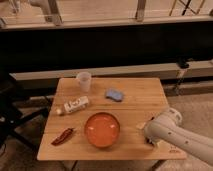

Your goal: Place the eraser on the white sponge

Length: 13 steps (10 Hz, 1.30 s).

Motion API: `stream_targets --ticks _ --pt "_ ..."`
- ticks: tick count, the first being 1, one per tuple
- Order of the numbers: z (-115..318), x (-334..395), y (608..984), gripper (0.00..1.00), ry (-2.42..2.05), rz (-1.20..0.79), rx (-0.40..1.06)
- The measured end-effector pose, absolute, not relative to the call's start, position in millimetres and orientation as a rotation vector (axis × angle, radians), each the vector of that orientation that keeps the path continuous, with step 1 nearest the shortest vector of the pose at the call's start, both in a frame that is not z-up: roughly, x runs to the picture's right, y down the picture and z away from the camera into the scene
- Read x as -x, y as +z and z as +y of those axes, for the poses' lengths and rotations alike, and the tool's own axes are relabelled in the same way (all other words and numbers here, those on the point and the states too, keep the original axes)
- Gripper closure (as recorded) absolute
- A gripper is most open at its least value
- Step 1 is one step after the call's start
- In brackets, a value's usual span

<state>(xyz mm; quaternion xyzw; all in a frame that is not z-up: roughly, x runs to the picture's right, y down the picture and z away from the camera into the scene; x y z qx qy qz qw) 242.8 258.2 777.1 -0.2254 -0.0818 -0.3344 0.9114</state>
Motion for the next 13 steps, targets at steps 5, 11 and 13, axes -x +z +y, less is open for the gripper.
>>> stream_targets --ticks 5,11,13 --pt "254.9 -259.2 788.0 0.20 -0.671 -0.121 0.485" --pt "257.0 -270.3 800.3 0.20 -0.695 -0.107 0.500" --pt "253.1 -273.0 803.5 0.20 -0.691 -0.101 0.498"
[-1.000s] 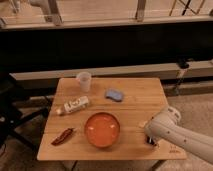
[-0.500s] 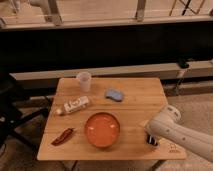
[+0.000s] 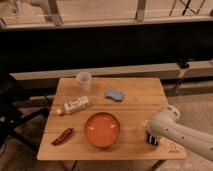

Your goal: Place the eraser on the white sponge

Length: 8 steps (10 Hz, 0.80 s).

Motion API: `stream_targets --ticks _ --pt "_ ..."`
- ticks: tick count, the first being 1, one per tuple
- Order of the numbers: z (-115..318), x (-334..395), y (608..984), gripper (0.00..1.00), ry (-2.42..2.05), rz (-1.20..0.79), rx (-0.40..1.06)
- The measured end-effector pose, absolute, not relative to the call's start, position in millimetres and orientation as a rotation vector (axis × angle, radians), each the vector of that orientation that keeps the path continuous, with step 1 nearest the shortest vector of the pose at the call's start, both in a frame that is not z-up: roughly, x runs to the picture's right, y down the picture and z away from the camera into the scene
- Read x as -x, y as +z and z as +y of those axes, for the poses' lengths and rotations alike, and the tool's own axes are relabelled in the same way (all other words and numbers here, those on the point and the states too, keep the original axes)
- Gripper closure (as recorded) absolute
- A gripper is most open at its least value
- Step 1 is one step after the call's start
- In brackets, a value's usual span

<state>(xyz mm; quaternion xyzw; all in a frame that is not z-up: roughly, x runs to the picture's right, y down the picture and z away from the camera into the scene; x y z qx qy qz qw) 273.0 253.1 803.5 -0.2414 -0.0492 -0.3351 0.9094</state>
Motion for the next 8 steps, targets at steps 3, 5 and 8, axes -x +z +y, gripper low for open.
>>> stream_targets --ticks 3,5,8 --pt "252.3 -277.7 806.1 0.20 -0.688 -0.093 0.502" --pt "252.2 -277.8 809.3 0.20 -0.687 -0.085 0.508" --pt "255.3 -279.7 813.1 0.20 -0.686 -0.071 0.523"
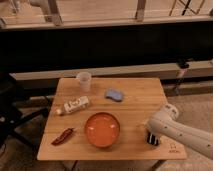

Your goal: Place the eraser on the white sponge

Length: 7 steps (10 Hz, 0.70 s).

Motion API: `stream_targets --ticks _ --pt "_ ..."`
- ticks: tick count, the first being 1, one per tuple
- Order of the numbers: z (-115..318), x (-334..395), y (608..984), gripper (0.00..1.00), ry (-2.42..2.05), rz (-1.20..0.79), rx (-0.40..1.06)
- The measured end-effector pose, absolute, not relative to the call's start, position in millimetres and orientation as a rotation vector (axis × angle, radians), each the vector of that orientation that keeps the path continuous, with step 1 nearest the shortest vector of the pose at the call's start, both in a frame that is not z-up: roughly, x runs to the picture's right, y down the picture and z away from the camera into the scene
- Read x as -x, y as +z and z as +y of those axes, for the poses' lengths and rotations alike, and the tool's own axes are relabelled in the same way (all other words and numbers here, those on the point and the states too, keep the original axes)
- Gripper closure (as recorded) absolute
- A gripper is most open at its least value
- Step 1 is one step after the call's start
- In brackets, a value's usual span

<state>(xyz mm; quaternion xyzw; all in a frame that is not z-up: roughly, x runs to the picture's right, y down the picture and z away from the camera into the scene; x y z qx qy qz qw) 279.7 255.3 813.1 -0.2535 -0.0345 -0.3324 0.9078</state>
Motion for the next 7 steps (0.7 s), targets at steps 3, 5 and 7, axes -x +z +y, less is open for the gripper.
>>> stream_targets --ticks 3,5,7 --pt "257.0 -280.9 815.6 0.39 -0.685 -0.048 0.535" --pt "257.6 -280.5 816.7 0.63 -0.689 -0.042 0.535" --pt "257.2 -280.4 816.6 0.84 -0.686 -0.043 0.535"
